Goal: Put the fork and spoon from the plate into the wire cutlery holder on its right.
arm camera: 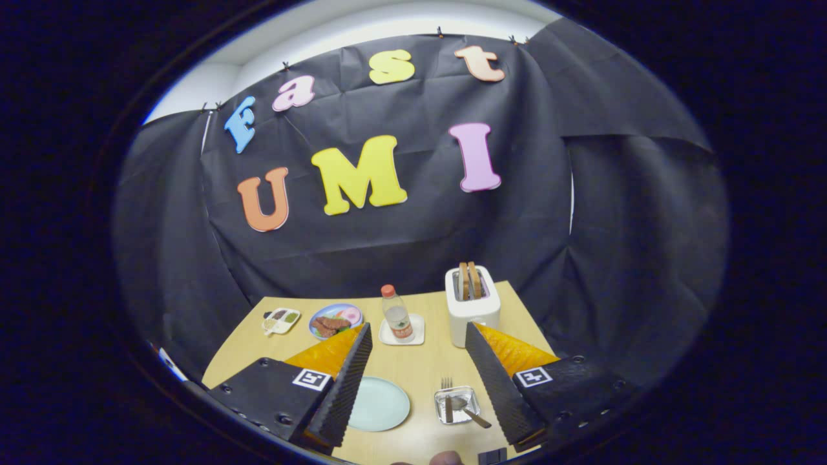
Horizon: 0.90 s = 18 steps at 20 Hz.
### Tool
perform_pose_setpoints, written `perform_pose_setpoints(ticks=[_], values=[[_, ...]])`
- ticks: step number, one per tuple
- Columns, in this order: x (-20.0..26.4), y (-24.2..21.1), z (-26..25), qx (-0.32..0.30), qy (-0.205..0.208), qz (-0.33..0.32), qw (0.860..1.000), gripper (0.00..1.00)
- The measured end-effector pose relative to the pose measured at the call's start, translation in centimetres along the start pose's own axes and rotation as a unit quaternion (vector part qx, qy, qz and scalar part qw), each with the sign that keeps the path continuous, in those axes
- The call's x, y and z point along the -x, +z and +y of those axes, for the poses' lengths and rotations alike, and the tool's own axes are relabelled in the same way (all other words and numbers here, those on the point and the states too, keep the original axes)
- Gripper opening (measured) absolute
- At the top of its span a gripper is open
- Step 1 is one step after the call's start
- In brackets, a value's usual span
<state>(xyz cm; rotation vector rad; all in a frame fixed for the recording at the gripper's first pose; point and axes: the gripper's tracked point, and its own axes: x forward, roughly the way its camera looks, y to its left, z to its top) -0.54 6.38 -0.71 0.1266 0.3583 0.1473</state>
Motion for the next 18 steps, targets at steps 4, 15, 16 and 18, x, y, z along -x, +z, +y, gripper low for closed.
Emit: perform_pose_setpoints(ticks=[4,15,16,18], values=[[2.1,1.0,0.6,-0.001,-0.014,-0.037,0.999,0.88],[3.0,3.5,1.3,-0.029,-0.057,-0.091,0.994,0.91],[3.4,3.7,1.9,-0.023,-0.054,-0.09,0.994,0.91],[4.1,4.8,2.7,-0.02,-0.052,-0.102,0.993,0.92]])
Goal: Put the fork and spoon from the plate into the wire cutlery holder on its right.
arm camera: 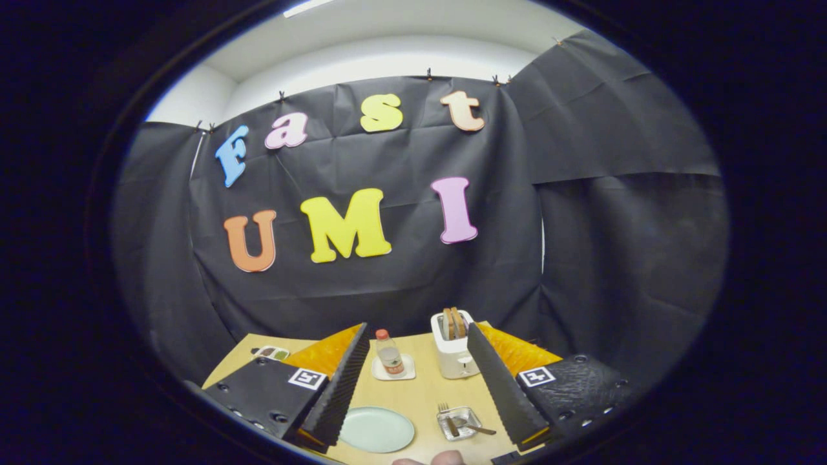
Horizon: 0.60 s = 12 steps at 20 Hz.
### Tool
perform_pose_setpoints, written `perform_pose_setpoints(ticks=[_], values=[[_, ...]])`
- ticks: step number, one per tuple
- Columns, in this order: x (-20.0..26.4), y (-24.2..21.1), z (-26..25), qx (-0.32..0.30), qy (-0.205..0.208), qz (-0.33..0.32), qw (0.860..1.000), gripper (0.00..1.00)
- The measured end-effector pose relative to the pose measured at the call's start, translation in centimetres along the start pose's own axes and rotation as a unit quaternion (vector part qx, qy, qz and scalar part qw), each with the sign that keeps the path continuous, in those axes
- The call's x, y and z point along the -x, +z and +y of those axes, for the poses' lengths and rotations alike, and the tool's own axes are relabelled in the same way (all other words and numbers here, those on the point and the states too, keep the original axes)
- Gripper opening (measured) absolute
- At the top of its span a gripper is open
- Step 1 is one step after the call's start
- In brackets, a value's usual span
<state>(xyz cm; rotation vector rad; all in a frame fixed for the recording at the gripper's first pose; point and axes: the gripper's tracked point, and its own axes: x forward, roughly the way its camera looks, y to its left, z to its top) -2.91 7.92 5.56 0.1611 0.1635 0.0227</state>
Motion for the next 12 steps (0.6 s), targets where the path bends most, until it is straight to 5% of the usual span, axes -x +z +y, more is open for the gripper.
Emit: perform_pose_setpoints(ticks=[12], values=[[0.1,0.3,3.4,-0.001,0.013,-0.016,1.0,0.93]])
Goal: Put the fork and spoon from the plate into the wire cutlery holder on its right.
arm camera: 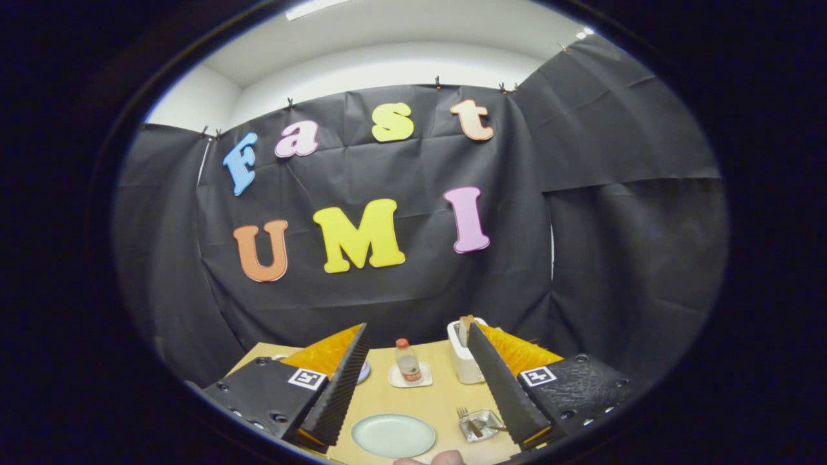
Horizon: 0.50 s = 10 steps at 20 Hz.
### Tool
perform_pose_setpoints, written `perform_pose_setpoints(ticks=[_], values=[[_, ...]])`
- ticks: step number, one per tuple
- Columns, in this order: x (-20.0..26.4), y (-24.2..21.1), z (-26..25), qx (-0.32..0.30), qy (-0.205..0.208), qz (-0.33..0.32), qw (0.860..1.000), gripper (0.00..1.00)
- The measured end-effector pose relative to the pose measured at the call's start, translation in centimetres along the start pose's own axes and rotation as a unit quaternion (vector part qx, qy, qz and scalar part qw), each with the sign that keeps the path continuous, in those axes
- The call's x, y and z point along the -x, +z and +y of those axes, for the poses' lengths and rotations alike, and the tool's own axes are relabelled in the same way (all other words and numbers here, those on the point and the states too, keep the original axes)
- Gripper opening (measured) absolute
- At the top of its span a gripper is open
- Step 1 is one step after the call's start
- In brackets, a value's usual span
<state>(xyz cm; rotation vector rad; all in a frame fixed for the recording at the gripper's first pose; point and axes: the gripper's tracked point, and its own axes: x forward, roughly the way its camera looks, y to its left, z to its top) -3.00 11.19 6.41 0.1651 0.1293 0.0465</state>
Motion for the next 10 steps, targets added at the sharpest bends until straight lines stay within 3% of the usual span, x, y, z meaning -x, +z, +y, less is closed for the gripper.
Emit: perform_pose_setpoints(ticks=[10], values=[[0.5,2.9,1.6,-0.003,-0.015,-0.032,0.999,0.93]])
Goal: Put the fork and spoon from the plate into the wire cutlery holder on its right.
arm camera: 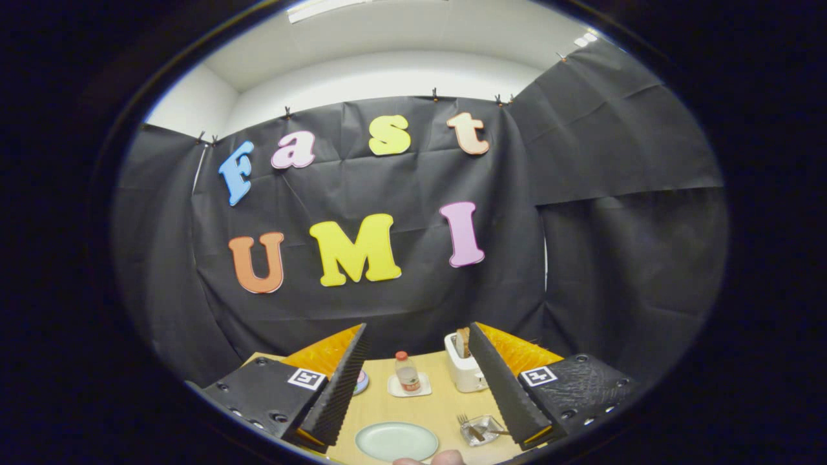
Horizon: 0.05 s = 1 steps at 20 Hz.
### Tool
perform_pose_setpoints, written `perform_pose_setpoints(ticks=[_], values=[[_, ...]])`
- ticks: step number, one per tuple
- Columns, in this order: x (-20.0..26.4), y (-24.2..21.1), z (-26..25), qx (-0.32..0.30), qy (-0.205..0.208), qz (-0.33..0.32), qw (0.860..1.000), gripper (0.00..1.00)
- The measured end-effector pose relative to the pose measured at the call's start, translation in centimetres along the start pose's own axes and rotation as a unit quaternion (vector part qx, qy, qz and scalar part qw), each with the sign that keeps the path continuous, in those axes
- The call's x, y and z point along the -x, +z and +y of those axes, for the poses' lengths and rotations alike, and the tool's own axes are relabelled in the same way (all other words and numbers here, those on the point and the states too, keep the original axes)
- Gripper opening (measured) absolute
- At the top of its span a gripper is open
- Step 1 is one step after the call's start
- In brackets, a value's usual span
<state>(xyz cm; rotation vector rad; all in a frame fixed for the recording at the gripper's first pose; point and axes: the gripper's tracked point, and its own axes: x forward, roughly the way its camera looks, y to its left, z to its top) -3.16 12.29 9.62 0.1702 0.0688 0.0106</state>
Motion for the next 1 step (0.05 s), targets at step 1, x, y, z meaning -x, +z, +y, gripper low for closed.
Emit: perform_pose_setpoints(ticks=[1], values=[[0.17,0.32,0.32,0.003,0.001,-0.002,1.0,0.93]])
